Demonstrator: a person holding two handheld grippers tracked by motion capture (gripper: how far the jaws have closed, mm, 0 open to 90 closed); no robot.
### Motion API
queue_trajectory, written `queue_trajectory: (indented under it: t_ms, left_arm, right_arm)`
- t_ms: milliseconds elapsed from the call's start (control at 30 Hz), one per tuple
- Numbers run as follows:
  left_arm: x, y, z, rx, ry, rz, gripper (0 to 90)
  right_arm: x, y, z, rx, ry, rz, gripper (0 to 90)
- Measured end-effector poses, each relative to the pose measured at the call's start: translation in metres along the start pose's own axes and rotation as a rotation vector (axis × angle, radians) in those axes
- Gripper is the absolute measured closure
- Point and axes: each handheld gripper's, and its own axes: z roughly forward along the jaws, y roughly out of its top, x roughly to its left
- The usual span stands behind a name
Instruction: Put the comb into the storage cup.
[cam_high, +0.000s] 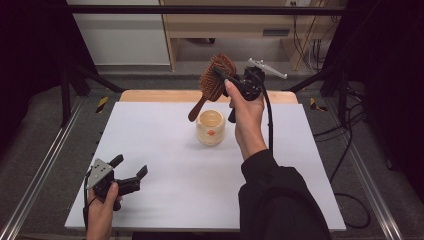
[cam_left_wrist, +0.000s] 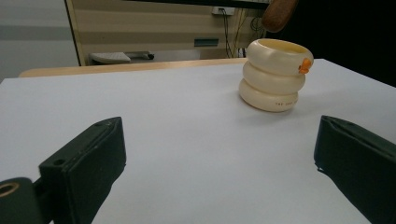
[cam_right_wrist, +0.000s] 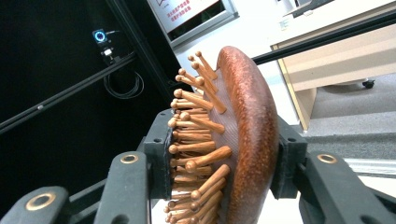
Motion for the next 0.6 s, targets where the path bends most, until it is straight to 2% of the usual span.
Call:
queue_trajectory:
  t_ms: [467,600]
  left_arm:
    - [0.0003,-0.0001,0.0001,0.002,-0.003,0.002,2.5]
    - [0.0004,-0.0001,-0.0001,0.000,-0.002,0.002,2.5]
  right_arm:
    - [-0.0021,0.0058,-0.0027,-0.025,-0.012,0.006,52.1]
    - [-0.0016,0.0074,-0.0037,-0.036,-0.019,-0.006,52.1]
